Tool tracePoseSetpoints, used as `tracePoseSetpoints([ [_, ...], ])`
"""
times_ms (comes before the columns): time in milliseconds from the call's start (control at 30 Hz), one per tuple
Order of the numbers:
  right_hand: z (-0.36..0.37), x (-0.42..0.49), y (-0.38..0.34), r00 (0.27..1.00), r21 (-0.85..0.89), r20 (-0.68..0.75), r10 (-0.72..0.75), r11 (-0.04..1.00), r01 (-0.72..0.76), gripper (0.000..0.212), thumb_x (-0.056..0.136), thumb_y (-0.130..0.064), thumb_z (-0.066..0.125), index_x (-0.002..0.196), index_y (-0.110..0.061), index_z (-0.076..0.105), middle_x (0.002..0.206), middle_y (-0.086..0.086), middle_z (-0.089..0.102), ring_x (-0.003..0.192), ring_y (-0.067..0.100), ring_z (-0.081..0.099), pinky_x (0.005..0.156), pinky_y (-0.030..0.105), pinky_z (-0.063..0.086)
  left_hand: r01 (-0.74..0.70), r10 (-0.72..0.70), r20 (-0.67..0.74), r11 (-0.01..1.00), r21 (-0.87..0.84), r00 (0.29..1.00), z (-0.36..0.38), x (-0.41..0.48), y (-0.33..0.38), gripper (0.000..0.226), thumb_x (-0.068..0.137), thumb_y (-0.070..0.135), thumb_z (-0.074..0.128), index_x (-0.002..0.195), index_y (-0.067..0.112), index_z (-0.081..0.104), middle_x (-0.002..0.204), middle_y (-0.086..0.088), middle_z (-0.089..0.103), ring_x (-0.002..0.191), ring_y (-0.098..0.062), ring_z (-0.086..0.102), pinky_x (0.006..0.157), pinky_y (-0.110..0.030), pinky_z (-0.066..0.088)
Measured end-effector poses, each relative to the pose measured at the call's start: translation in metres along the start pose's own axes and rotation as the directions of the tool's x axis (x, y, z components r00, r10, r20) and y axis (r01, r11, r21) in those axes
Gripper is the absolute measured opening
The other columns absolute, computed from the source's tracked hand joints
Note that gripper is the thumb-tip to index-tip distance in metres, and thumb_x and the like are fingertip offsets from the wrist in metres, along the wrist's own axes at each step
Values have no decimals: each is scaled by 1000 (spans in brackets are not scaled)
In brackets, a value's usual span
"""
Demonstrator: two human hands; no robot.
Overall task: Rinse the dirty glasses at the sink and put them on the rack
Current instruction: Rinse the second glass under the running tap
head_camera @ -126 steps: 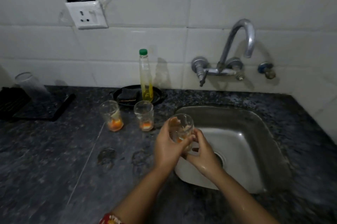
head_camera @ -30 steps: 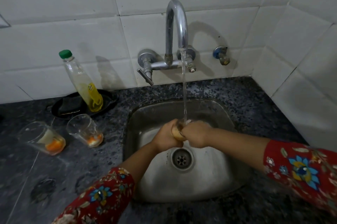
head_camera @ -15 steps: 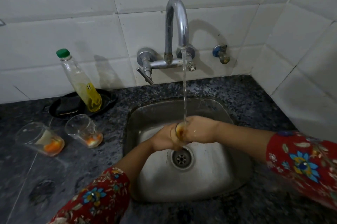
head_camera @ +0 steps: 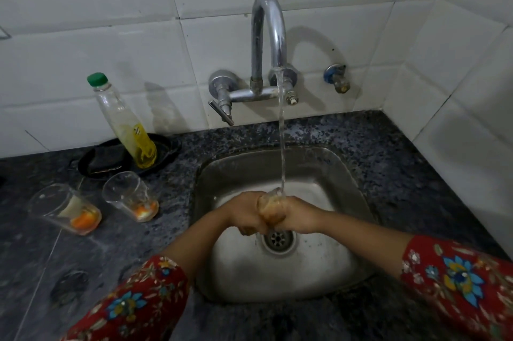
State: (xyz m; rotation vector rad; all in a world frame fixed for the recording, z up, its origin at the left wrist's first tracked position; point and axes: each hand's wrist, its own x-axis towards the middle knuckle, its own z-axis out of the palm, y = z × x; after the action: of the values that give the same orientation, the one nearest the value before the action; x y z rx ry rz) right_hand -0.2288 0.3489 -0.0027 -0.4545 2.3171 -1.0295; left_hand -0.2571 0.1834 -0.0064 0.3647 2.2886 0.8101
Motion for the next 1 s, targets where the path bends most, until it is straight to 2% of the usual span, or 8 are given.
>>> tracePoseSetpoints([
  [233,23,-11,23,841,840,302,448,292,-457,5,87,-12,62,89,-13,67,78,0,72,82,14,64,82,28,50,104,-182,-5,542,834,983,-10,-11,9,67,68,42,78,124,18,52,118,-2,59,105,-23,60,76,-35,45],
  [367,29,-14,27,877,848,14,480,459,-264,12,89,-8,58,96,-8,68,82,3,73,83,17,67,84,28,51,151,-170,-56,612,776,984,-12,-7,0,66,68,36,77,126,21,50,120,-1,58,107,-23,59,76,-34,45],
  [500,21,-12,9,985,595,-161,58,802,50,36,84,14,51,115,0,63,108,5,65,93,9,67,75,15,50,94,-57,-159,968,231,986,-4,2,-17,59,59,16,81,112,20,57,105,0,62,99,-24,61,78,-37,52],
  [567,3,-7,8,987,-2,-48,-152,988,152,52,83,10,48,127,-16,58,117,0,64,103,12,64,78,18,50,-17,-3,-234,996,-83,972,7,8,-21,53,53,3,79,102,15,61,97,-4,65,93,-28,64,75,-40,54],
  [667,-34,3,4,926,-802,263,-270,473,366,37,92,-11,48,125,-23,58,127,4,60,111,27,59,88,38,48,-230,139,-263,906,-356,955,20,16,-15,67,53,6,78,117,2,59,111,-11,65,102,-18,65,87,-36,54],
  [767,-49,17,2,900,-903,383,-206,119,412,26,94,-15,46,108,-18,67,116,3,65,108,27,60,88,37,49,-309,185,-303,844,-438,935,31,29,-3,67,59,-14,75,119,3,54,106,-2,63,89,10,63,79,-17,52],
  [900,-35,28,-6,987,-708,154,48,702,77,14,88,-6,48,93,-14,59,96,9,62,80,19,54,67,14,39,-330,143,-593,918,-219,793,46,50,0,41,64,14,73,101,22,58,102,-2,66,95,-16,65,81,-42,54],
  [1000,-43,16,-7,974,-724,229,7,670,165,21,90,-1,45,103,-8,60,100,8,62,83,16,54,69,11,37,-289,147,-497,931,-223,855,37,46,7,46,68,10,74,109,19,55,106,-7,64,97,-25,62,85,-39,53],
])
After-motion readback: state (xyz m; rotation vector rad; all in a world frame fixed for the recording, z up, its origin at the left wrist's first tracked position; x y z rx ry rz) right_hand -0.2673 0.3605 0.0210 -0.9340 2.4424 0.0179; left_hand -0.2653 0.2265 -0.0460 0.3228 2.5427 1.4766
